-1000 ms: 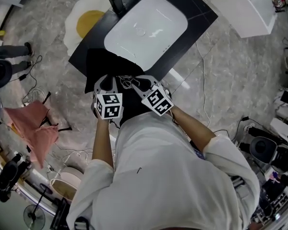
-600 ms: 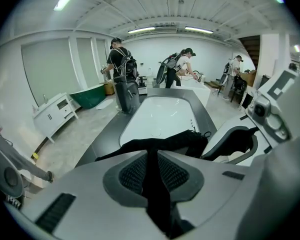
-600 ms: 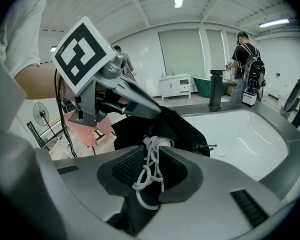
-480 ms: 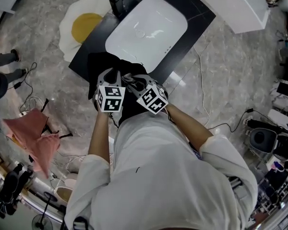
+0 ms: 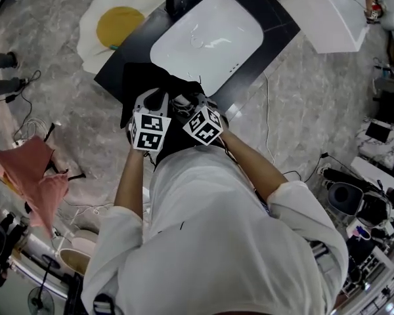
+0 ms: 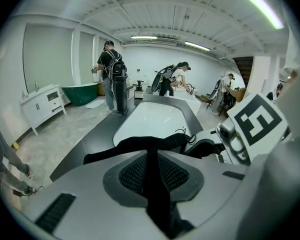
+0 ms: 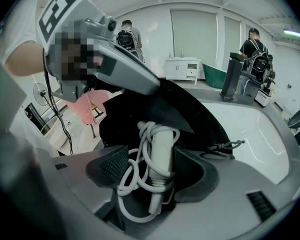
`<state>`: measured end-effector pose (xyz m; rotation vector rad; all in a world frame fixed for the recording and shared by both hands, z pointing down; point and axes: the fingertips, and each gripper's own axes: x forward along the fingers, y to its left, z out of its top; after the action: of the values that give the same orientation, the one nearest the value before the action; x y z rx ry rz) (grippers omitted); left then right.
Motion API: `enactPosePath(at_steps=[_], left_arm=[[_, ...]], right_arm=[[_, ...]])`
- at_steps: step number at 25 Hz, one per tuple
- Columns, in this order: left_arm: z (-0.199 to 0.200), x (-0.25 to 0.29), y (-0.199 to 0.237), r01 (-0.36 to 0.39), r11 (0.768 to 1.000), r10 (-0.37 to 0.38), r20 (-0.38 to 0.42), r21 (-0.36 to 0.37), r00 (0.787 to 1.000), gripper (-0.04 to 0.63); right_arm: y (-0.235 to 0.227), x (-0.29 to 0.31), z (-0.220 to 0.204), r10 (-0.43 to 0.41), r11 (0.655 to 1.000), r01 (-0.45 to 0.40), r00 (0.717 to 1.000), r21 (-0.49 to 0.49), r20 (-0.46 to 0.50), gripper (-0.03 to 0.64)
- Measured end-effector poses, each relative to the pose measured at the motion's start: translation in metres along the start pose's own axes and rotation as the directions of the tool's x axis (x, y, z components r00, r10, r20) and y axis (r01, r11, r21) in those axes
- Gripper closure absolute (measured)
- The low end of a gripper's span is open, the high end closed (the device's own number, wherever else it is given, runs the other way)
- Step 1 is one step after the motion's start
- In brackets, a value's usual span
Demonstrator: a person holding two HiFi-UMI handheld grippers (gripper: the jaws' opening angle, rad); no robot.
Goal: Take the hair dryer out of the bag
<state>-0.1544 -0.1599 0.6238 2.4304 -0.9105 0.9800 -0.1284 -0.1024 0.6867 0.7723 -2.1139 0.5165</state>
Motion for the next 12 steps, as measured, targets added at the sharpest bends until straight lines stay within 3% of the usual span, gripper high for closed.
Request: enactPosePath(at_steps=[12], left_arm=[[-0.01,-0.001,0.0,0.033,0.999,-0.033,0.013,-0.019,0.999,0.526]], right_arm=[[-0.001,0.023,-0.005,0.047,0.998,-0.045,0.997,0.041,-0.066,0.327]])
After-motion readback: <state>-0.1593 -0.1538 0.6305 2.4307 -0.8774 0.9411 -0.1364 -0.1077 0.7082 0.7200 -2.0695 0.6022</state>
